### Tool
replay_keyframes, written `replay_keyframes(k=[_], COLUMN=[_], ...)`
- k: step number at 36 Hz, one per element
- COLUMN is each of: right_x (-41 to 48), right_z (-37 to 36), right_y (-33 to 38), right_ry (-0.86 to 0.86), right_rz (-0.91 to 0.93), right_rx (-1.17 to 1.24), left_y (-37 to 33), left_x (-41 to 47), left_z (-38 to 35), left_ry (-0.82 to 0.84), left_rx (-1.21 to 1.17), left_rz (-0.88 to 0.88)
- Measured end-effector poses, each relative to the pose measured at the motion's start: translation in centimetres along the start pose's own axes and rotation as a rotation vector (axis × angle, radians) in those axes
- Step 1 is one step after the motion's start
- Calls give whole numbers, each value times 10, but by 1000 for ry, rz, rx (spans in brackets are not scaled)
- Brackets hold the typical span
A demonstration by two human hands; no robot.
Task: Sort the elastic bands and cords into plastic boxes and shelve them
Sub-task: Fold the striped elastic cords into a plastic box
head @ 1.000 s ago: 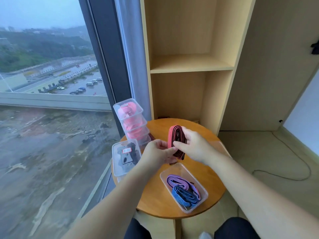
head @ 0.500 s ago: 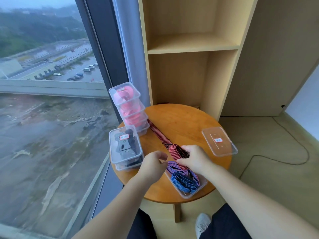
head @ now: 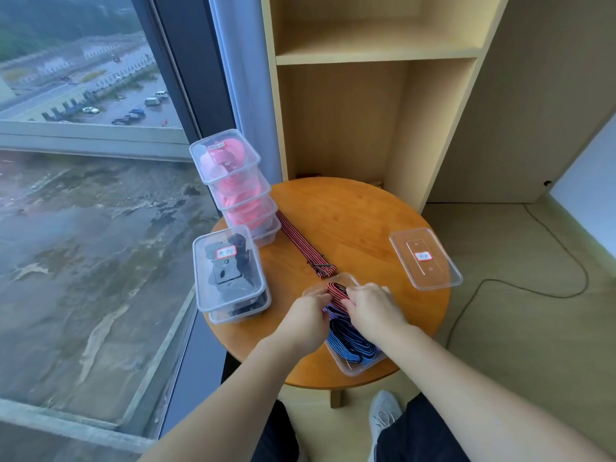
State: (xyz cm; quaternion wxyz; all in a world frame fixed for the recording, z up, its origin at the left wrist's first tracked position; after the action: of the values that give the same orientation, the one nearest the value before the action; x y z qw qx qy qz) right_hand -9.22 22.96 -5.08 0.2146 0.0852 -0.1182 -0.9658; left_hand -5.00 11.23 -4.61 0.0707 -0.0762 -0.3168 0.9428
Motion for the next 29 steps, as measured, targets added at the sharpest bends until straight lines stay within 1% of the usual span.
replay_keyframes(k=[3, 7, 11, 14, 16, 19, 24, 29], right_x=[-1, 1, 4, 3, 2, 2, 1, 3], right_z=[-4, -18, -23, -24, -25, -19, -12, -14], right_y=[-5, -6, -3, -3, -5, -12, -20, -21], right_ry=[-38, 19, 21, 61, 105, 153, 153, 134], right_rz=[-14, -27, -45, -46, -28, -14, 9, 7], right_rx=[-58, 31, 23, 5, 30, 152, 238, 261], left_y=[5, 6, 9, 8, 7, 6, 3, 2], left_x=[4, 10, 15, 16, 16, 16, 16, 16], left_z=[-8, -18, -23, -25, -25, -19, -13, -14], left_ry=[81, 176, 223, 254, 251, 207, 117, 123], left_rx=[57, 134, 204, 225, 223, 193, 130, 109], left_rz=[51, 84, 126, 135, 123, 109, 66, 99])
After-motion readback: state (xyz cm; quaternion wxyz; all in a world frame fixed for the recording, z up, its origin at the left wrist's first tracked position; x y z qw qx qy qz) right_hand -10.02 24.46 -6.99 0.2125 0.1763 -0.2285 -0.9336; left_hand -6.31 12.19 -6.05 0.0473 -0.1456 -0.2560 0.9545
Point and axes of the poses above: each hand's wrist, its own x-axis towards the middle knuckle, its own z-axis out of the back of the hand, y = z × x, the point moved 6 cm from there along x, towards the middle knuckle, and after that the axes turned 4 degrees about y, right-handed, at the moved point
